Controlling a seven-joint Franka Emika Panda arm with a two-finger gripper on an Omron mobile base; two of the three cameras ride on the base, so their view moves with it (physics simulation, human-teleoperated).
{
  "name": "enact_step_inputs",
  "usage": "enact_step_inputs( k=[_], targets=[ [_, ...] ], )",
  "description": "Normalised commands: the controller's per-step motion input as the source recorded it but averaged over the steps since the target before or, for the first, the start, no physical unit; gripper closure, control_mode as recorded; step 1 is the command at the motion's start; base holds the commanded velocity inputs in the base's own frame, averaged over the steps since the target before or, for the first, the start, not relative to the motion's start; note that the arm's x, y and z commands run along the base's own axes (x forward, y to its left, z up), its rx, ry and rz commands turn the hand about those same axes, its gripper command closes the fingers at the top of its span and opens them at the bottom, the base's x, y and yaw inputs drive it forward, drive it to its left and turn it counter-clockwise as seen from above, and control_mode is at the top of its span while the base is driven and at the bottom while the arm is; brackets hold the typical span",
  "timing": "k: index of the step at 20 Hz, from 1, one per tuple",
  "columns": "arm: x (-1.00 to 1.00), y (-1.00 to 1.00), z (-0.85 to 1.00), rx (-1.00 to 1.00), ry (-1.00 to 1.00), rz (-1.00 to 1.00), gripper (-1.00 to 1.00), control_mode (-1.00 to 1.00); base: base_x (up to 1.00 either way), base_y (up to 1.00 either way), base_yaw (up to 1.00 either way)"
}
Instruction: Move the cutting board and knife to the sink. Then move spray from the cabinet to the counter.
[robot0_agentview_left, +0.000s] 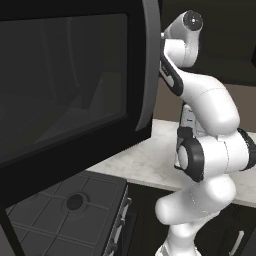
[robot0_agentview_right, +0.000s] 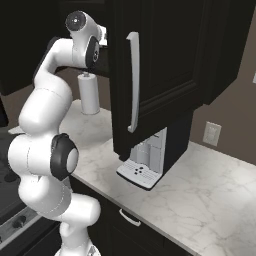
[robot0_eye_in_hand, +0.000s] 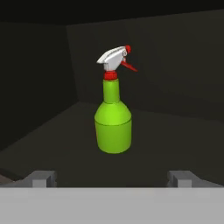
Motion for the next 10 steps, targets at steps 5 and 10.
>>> enact_step_inputs(
  k=[5,10],
  targets=[
    [0.33,0.00,0.00,0.00,0.08,0.00,-1.00,-1.00,0.00,0.00,0.00],
    [0.30,0.00,0.00,0.00,0.02,0.00,-1.00,-1.00,0.00,0.00,0.00]
  ],
)
